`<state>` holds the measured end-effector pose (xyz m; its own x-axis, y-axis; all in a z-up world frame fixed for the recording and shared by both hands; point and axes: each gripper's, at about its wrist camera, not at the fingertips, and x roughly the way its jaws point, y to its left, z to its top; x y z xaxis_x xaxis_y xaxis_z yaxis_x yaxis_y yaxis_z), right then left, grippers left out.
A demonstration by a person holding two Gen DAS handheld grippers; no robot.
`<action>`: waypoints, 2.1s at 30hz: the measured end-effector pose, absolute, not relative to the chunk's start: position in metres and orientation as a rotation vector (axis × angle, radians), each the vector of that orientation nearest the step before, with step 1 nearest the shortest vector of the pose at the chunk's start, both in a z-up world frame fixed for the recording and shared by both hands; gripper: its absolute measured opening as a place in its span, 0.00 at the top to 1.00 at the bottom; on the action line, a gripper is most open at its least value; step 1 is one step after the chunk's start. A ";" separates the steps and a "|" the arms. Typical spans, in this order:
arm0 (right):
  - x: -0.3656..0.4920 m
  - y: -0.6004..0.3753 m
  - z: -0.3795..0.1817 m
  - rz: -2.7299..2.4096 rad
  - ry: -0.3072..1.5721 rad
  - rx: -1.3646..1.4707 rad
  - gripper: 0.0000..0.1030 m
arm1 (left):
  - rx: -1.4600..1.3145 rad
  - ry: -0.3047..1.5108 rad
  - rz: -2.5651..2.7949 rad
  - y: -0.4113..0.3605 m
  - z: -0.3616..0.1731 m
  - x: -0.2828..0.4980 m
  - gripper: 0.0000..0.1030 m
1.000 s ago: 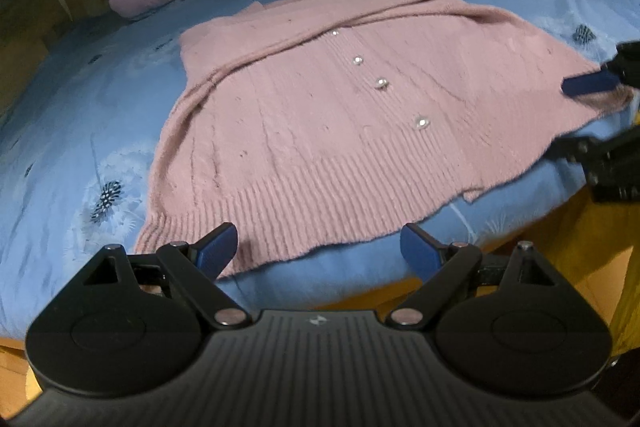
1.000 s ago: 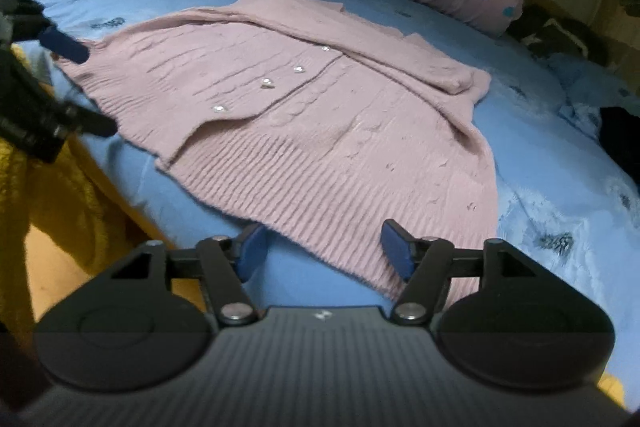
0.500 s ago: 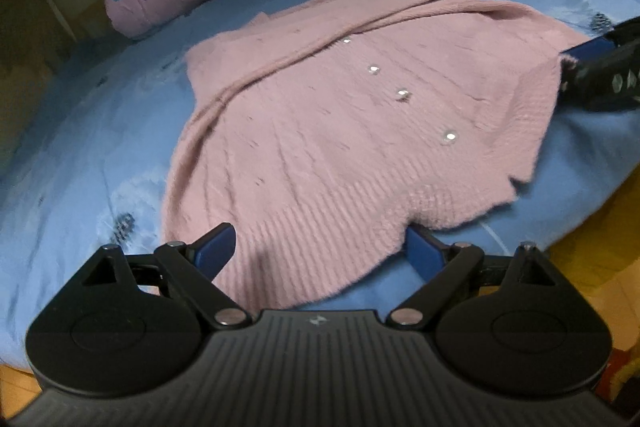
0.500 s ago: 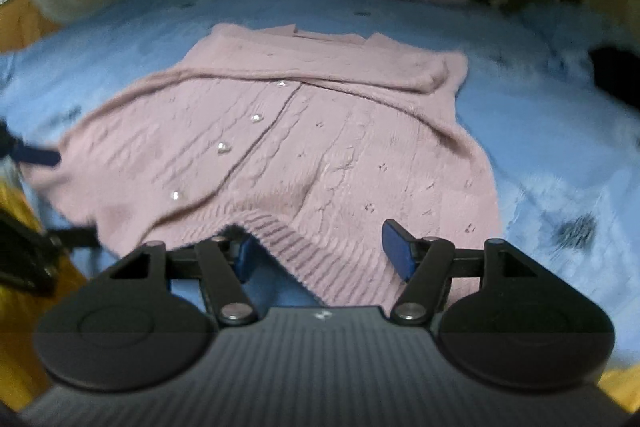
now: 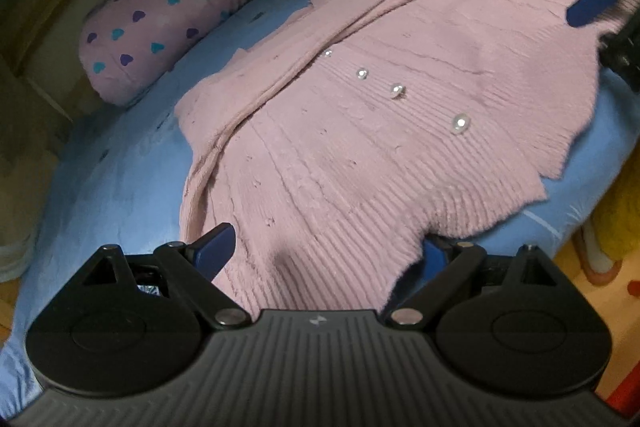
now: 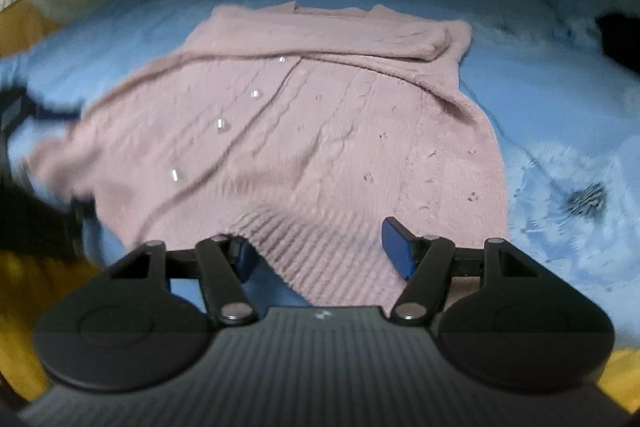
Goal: Fold small clothes
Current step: 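Move both tools to the cardigan hem and close on it, then lift the hem with both tools and fold it toward the collar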
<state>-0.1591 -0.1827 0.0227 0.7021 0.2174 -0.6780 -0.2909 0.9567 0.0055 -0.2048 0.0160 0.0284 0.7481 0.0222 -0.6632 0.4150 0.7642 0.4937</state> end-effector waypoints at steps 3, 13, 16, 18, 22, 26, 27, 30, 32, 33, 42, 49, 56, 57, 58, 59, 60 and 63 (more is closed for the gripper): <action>-0.163 -0.181 0.019 0.280 0.706 -0.151 0.36 | 0.646 0.680 -0.225 0.019 0.025 -0.202 0.08; -0.157 -0.173 0.010 0.246 0.590 -0.219 0.43 | 0.624 0.612 -0.219 0.015 0.016 -0.207 0.35; -0.160 -0.168 0.011 0.261 0.562 -0.247 0.70 | 0.597 0.621 -0.232 0.012 0.015 -0.207 0.63; -0.161 -0.164 0.013 0.272 0.549 -0.259 0.81 | 0.581 0.627 -0.235 0.009 0.015 -0.206 0.76; -0.164 -0.163 0.023 0.285 0.513 -0.257 0.88 | 0.536 0.594 -0.229 0.008 0.026 -0.208 0.89; -0.162 -0.166 0.034 0.294 0.497 -0.226 0.91 | 0.472 0.554 -0.212 0.012 0.046 -0.207 0.91; -0.161 -0.167 0.037 0.295 0.493 -0.217 0.91 | 0.460 0.550 -0.211 0.013 0.049 -0.206 0.91; -0.159 -0.168 0.044 0.293 0.479 -0.204 0.91 | 0.447 0.528 -0.195 0.013 0.059 -0.204 0.91; -0.157 -0.167 0.048 0.288 0.466 -0.206 0.91 | 0.440 0.513 -0.182 0.014 0.063 -0.203 0.91; -0.156 -0.167 0.050 0.286 0.459 -0.207 0.91 | 0.434 0.509 -0.179 0.014 0.066 -0.202 0.91; -0.141 -0.164 0.076 0.266 0.377 -0.228 0.92 | 0.433 0.430 -0.127 0.008 0.096 -0.183 0.92; -0.116 -0.165 0.097 0.250 0.312 -0.240 0.92 | 0.429 0.367 -0.112 0.005 0.127 -0.148 0.92; -0.077 -0.168 0.115 0.236 0.262 -0.236 0.92 | 0.413 0.329 -0.090 0.003 0.150 -0.097 0.92; -0.071 -0.168 0.117 0.233 0.255 -0.236 0.92 | 0.413 0.323 -0.088 0.003 0.152 -0.090 0.92; -0.065 -0.169 0.119 0.230 0.249 -0.235 0.92 | 0.413 0.319 -0.087 0.002 0.154 -0.080 0.92; -0.059 -0.169 0.120 0.227 0.244 -0.236 0.92 | 0.413 0.316 -0.088 0.001 0.156 -0.071 0.92; -0.053 -0.170 0.121 0.223 0.240 -0.237 0.92 | 0.414 0.314 -0.088 0.000 0.156 -0.062 0.92; -0.033 -0.171 0.121 0.210 0.238 -0.239 0.92 | 0.421 0.310 -0.086 -0.003 0.153 -0.036 0.92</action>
